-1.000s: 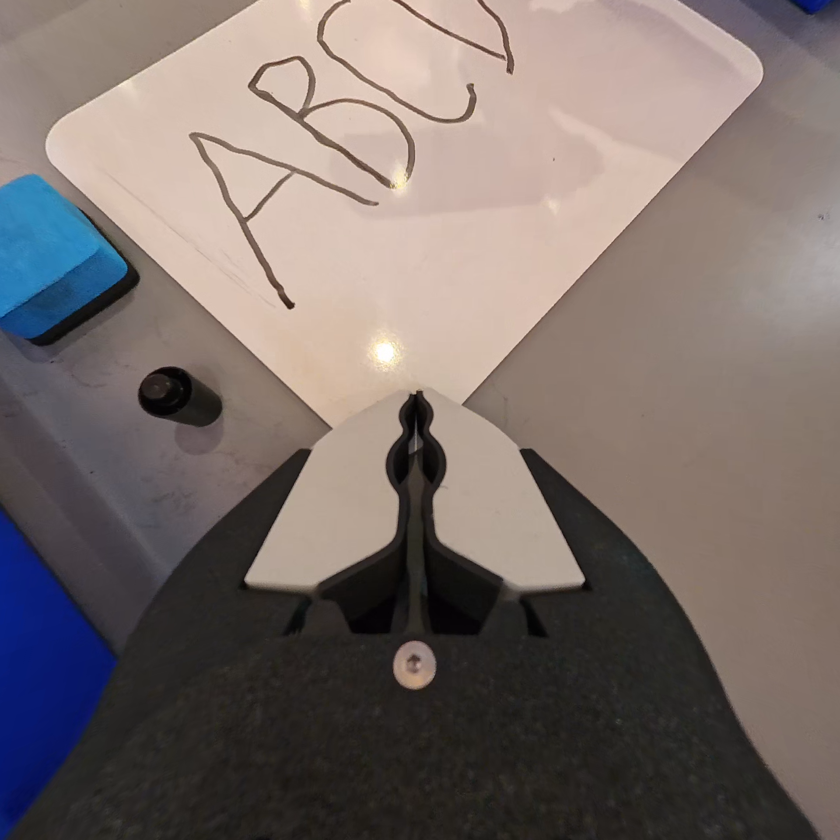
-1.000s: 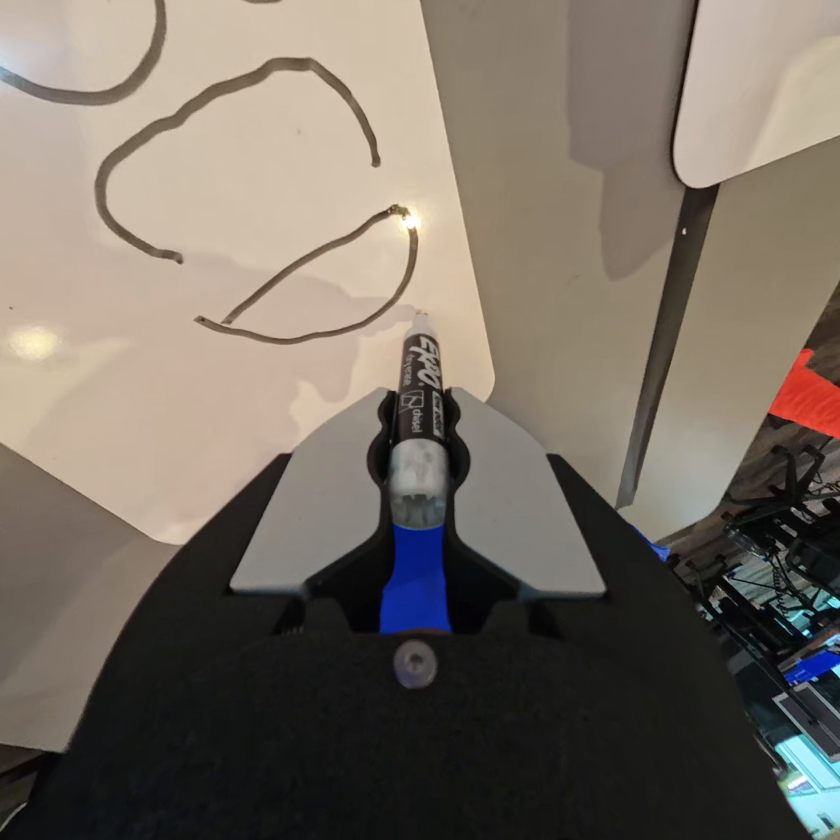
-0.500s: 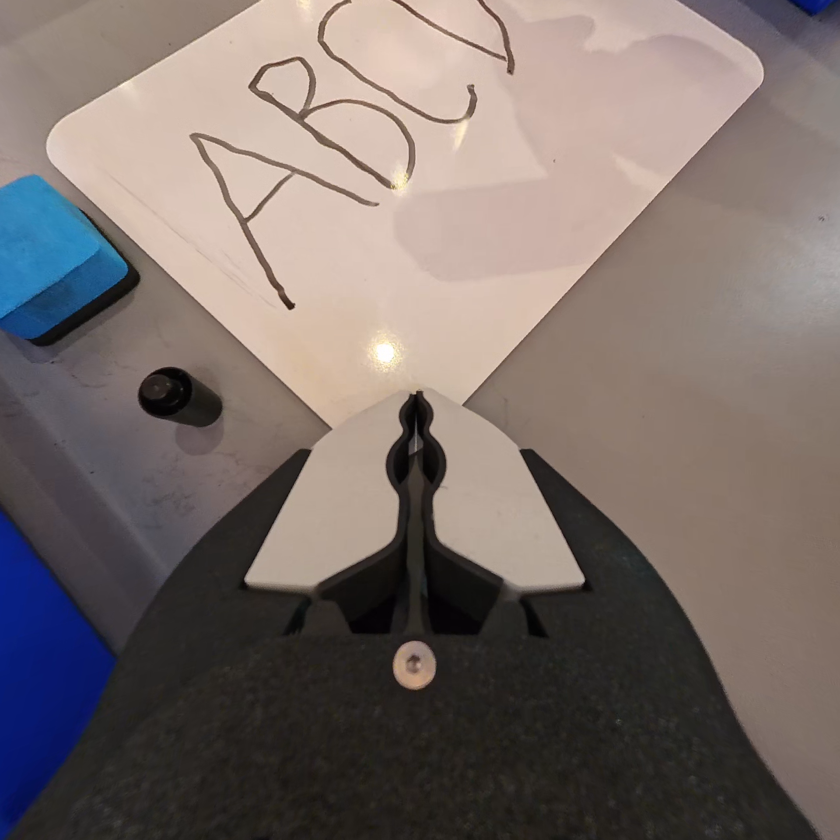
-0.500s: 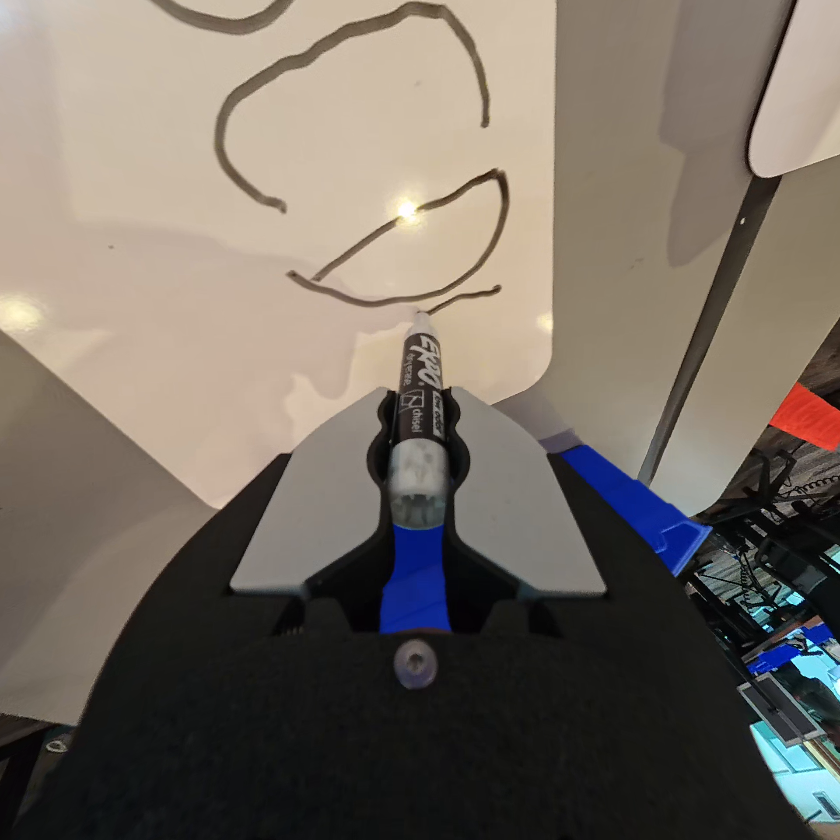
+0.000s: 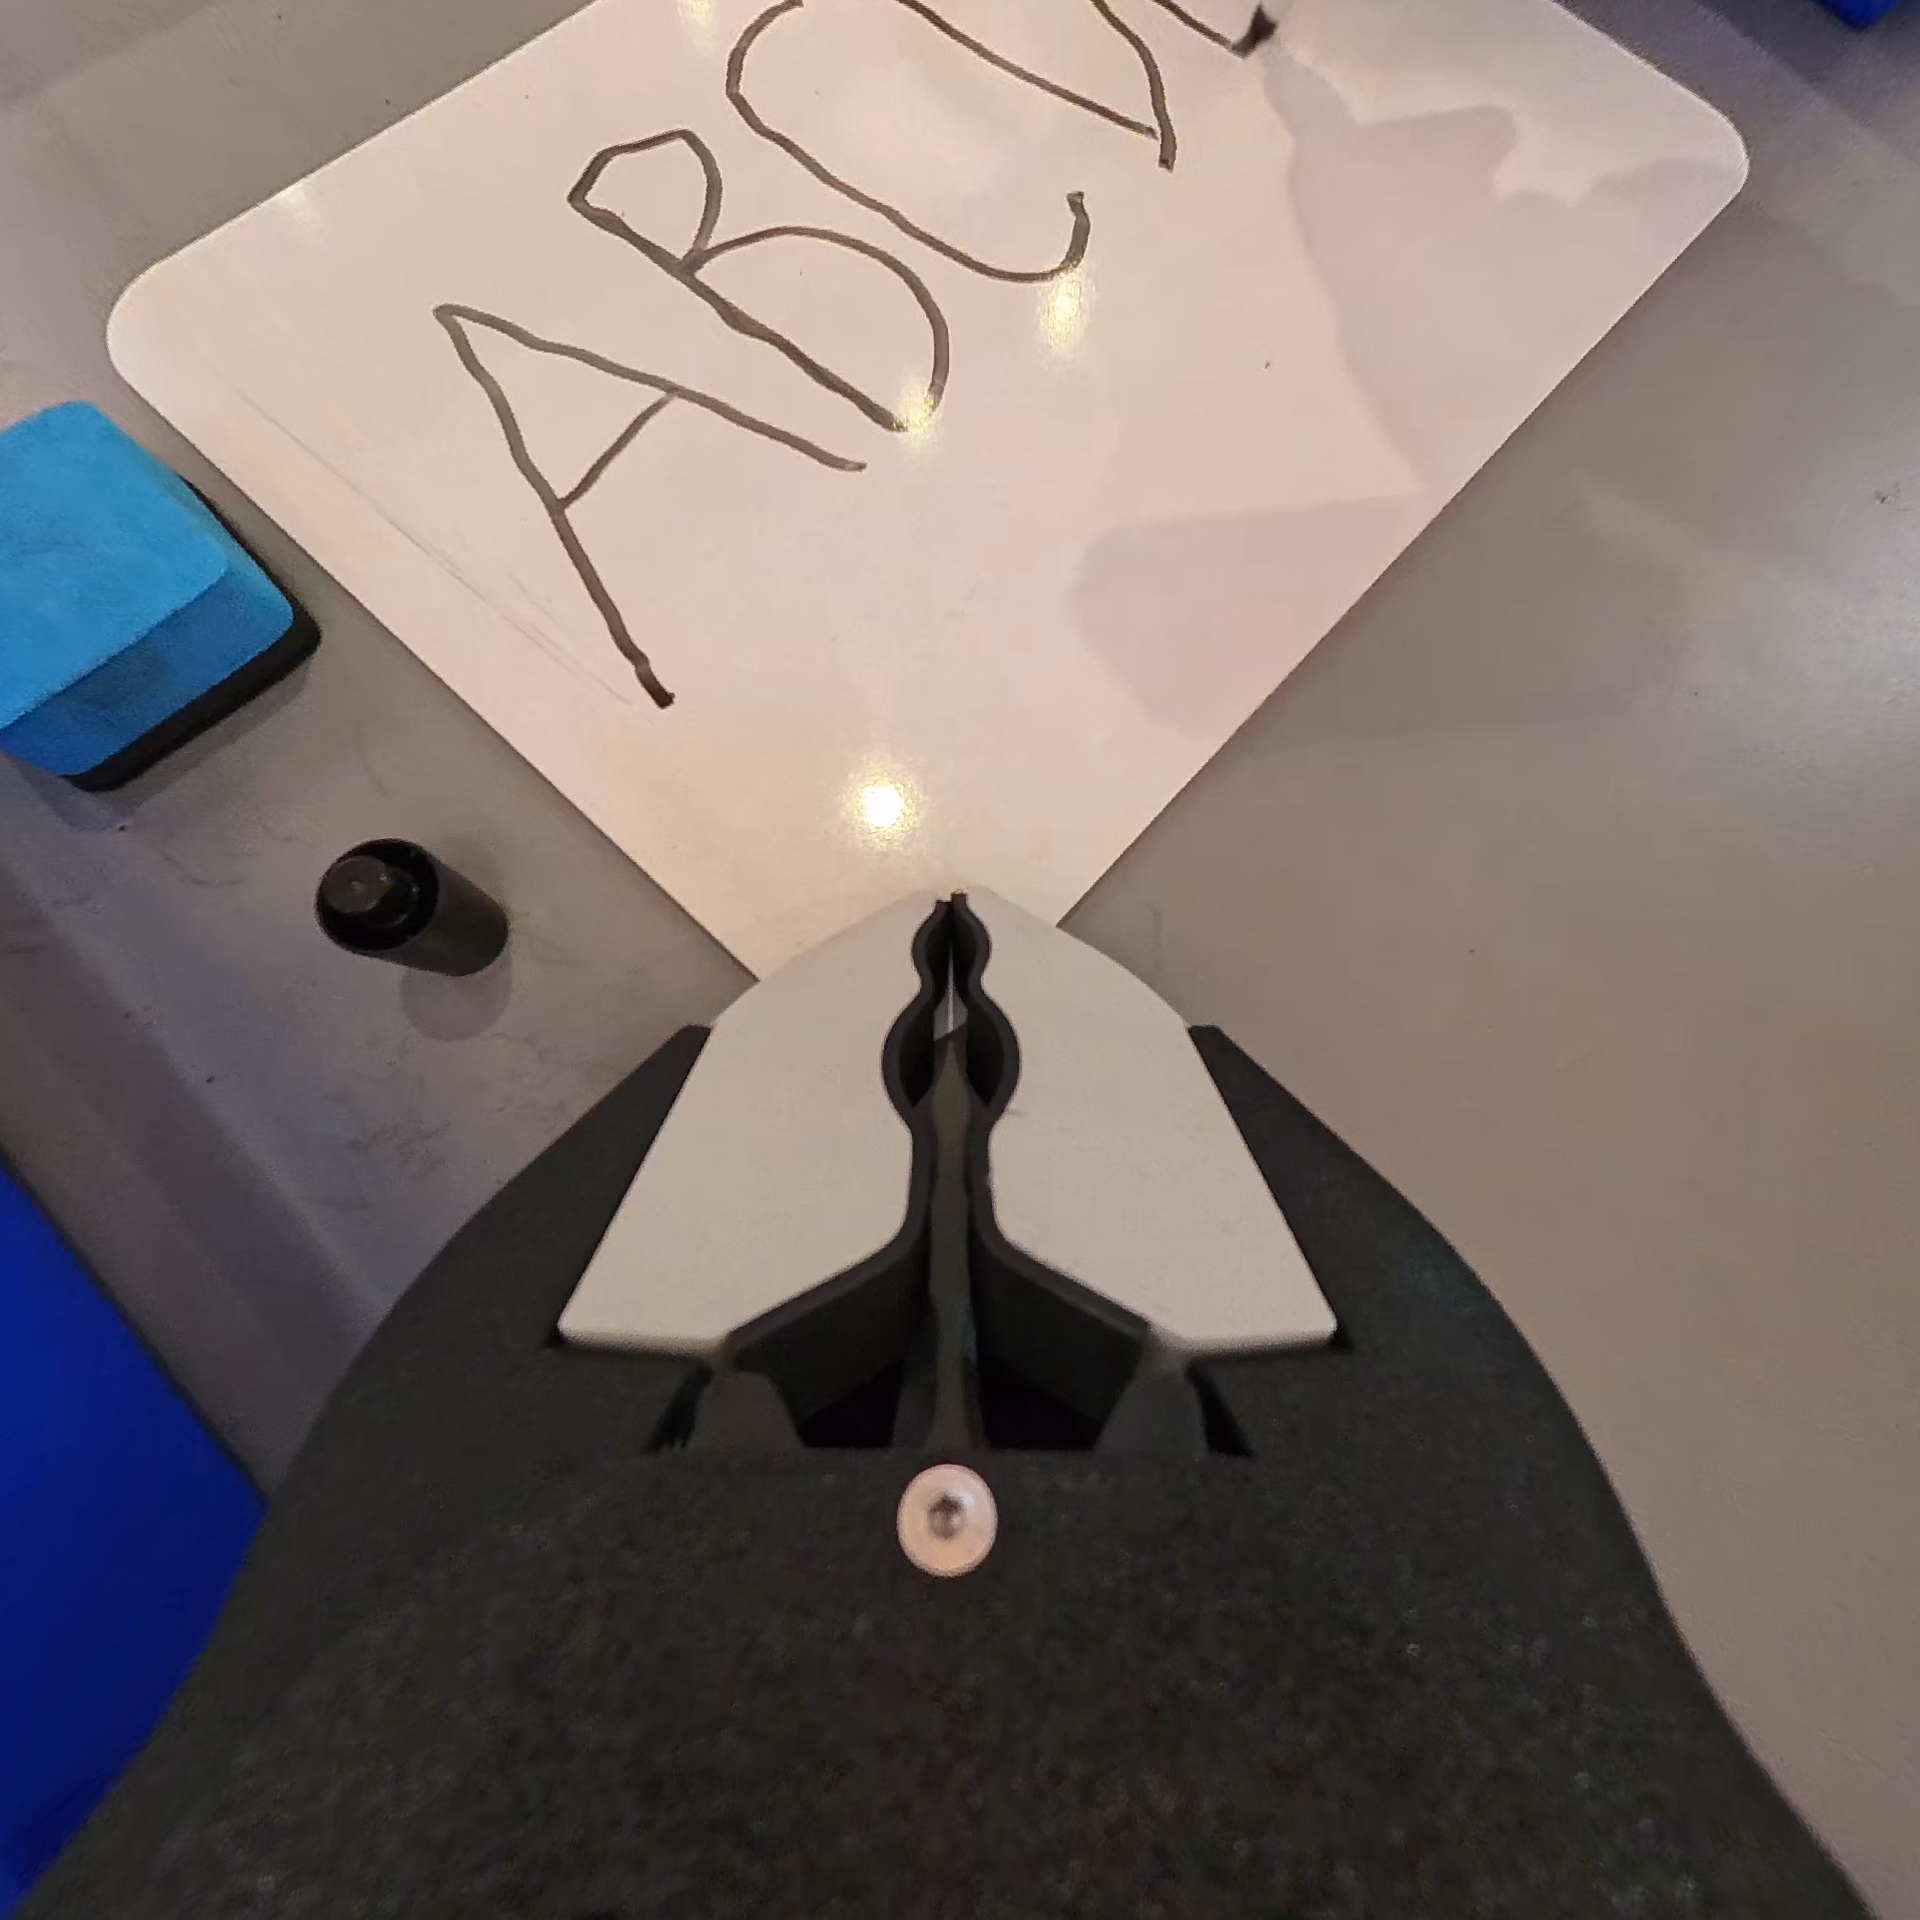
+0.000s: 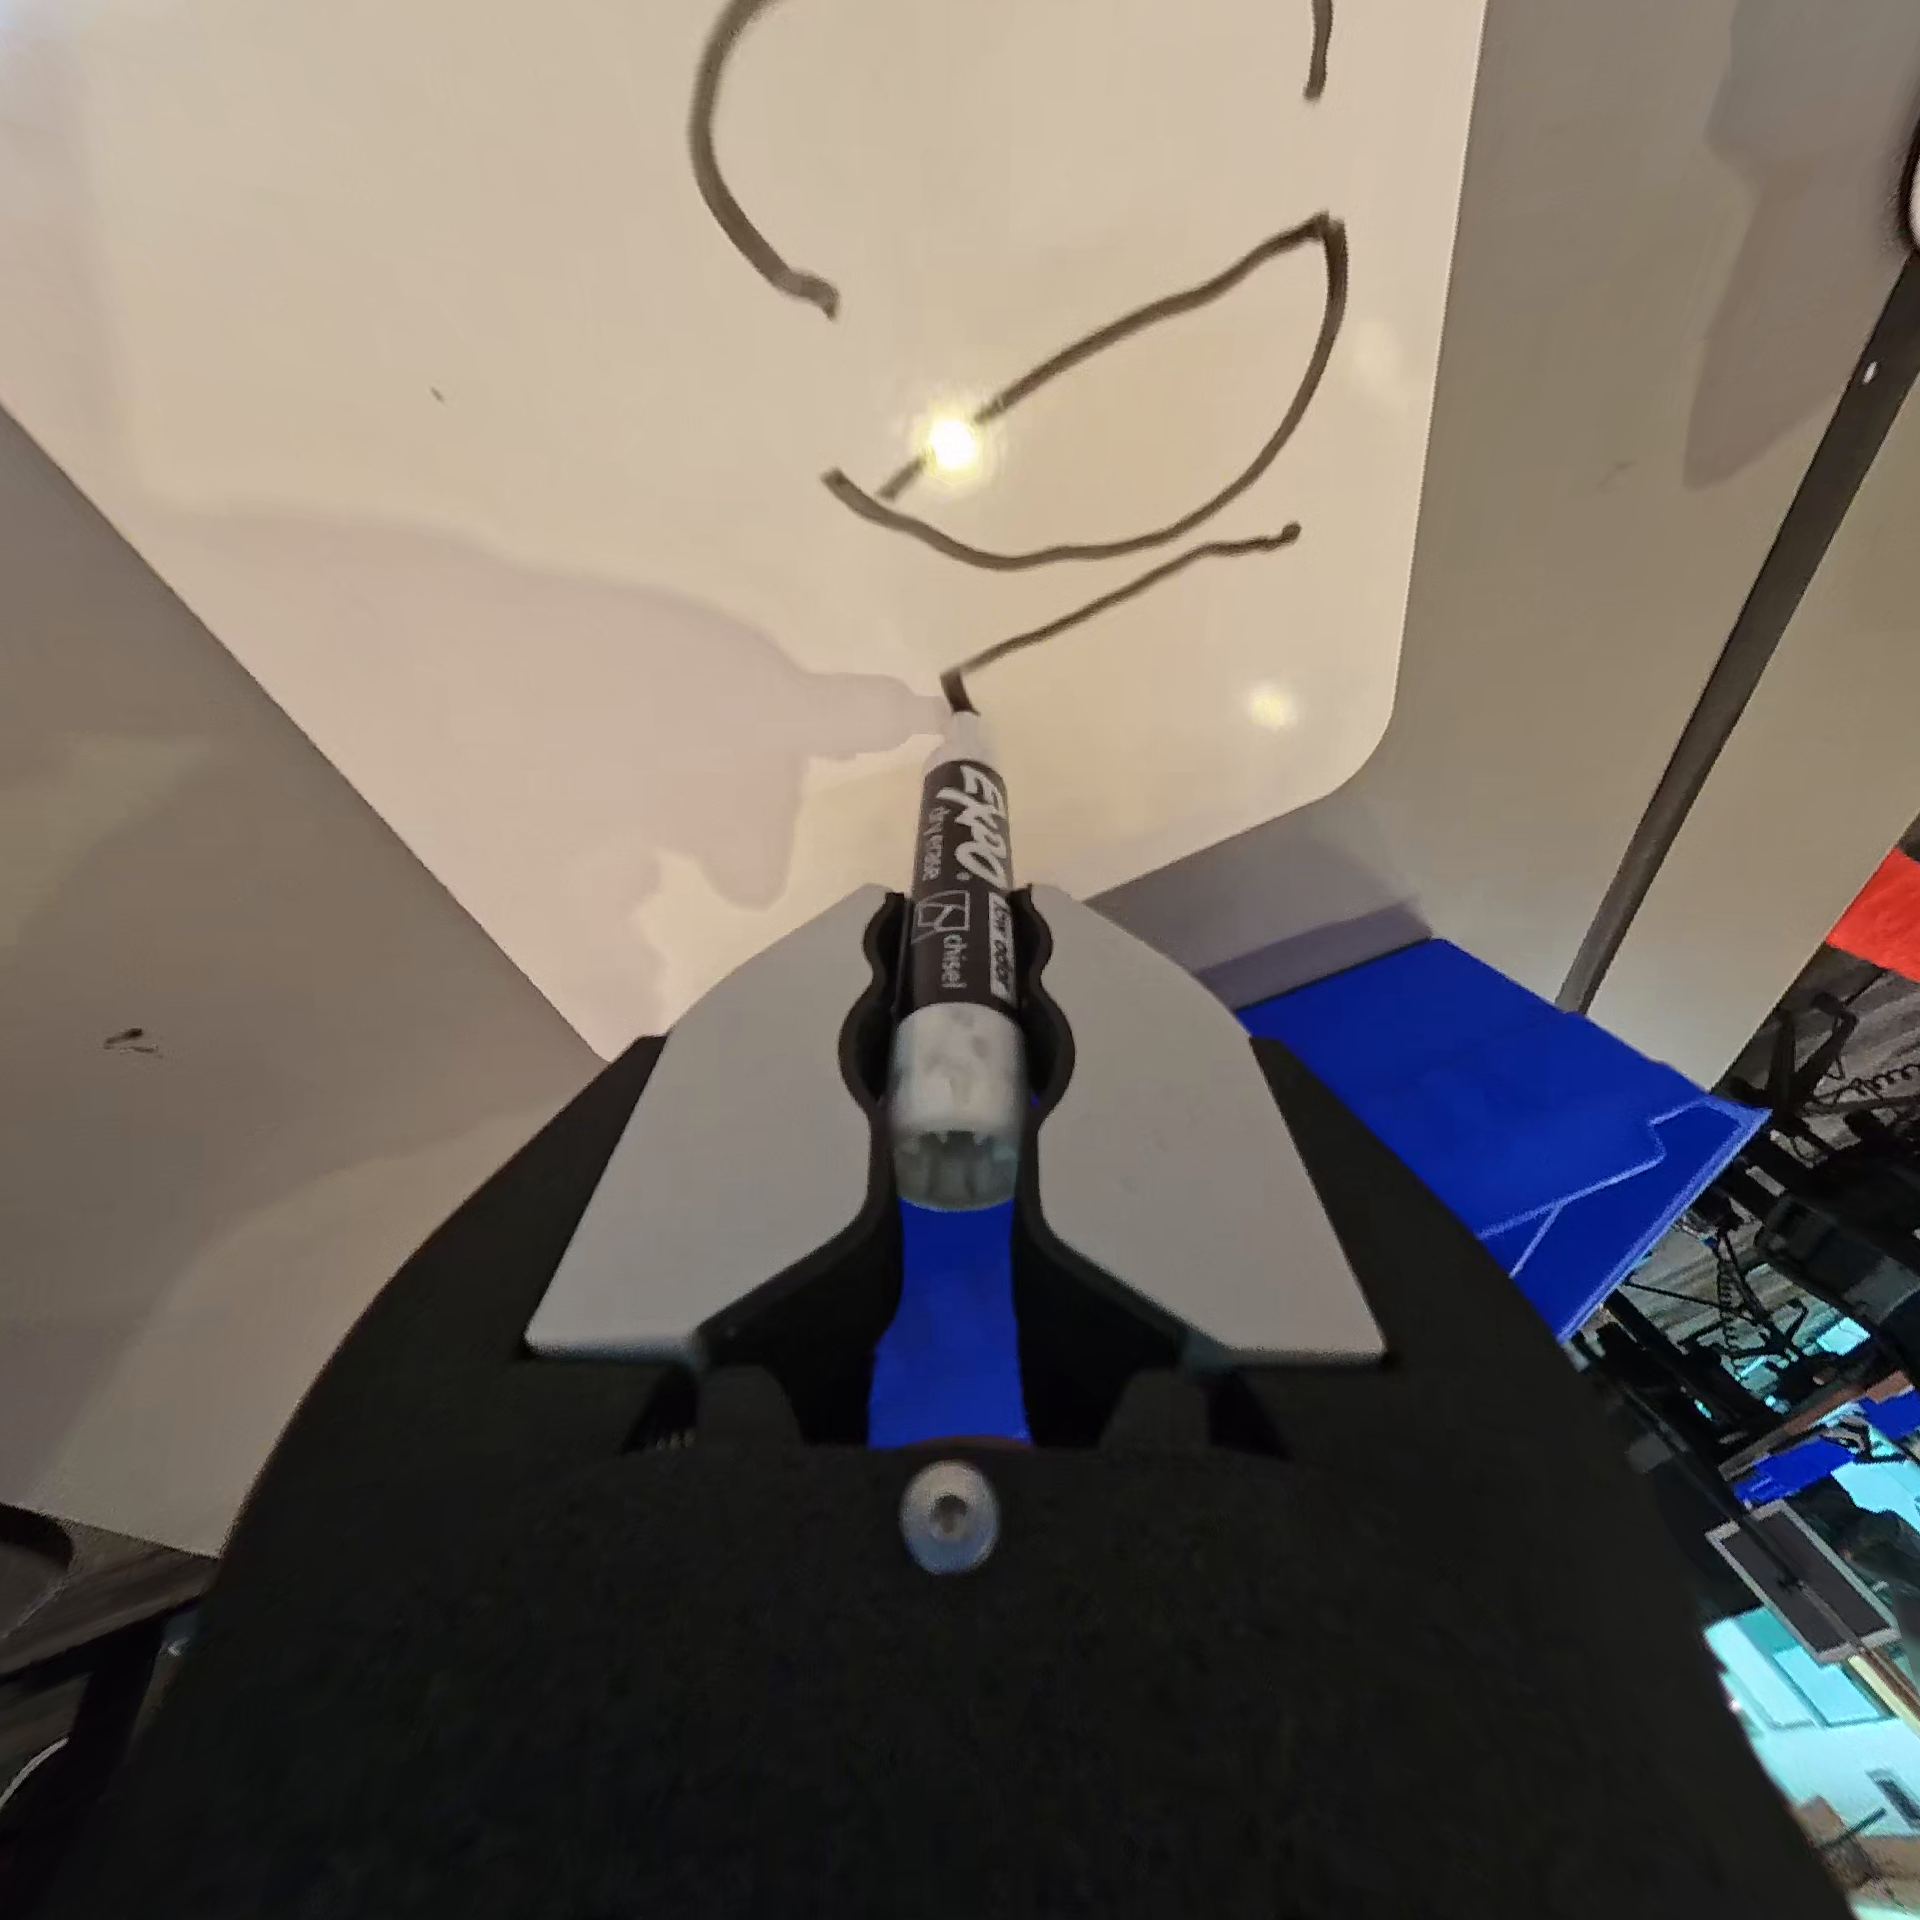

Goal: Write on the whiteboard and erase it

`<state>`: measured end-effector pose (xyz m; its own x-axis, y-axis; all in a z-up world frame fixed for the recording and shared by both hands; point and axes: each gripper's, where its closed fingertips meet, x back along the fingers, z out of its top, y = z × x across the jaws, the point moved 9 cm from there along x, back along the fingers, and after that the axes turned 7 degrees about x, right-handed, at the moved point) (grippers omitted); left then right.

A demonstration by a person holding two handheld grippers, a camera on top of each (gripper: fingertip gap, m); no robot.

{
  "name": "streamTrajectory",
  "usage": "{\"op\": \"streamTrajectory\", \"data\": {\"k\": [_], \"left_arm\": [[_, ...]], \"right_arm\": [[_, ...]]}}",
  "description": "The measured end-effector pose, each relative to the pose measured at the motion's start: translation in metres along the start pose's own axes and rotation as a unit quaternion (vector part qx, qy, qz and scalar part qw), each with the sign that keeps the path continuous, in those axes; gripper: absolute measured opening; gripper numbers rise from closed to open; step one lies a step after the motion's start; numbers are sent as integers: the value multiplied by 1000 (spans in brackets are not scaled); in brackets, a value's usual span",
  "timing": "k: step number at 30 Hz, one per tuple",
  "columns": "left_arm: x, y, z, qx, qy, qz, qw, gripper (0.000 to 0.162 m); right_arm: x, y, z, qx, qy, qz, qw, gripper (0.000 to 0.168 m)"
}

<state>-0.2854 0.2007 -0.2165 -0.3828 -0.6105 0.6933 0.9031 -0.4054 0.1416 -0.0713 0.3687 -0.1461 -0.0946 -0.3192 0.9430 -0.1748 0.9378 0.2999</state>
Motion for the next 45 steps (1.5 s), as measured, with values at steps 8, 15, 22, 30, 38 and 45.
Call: {"op": "streamTrajectory", "data": {"k": [8, 15, 22, 30, 38, 45], "left_arm": [[0, 0, 0, 2, 0, -2, 1000, 0], [0, 0, 0, 2, 0, -2, 1000, 0], [0, 0, 0, 4, -1, -4, 1000, 0], [0, 1, 0, 3, -1, -4, 1000, 0], [0, 1, 0, 6, -1, -6, 1000, 0], [0, 1, 0, 8, -1, -9, 1000, 0]], "right_arm": [[-1, 8, -19, -21, 11, 3, 1000, 19], [3, 25, 2, -10, 26, -37, 999, 19], [-10, 30, 8, -5, 14, -24, 1000, 19], [-10, 40, -1, -17, 19, -24, 999, 19], [-14, 60, 13, -25, 24, -43, 998, 19], [-23, 66, 17, -23, 23, -40, 999, 19]]}}
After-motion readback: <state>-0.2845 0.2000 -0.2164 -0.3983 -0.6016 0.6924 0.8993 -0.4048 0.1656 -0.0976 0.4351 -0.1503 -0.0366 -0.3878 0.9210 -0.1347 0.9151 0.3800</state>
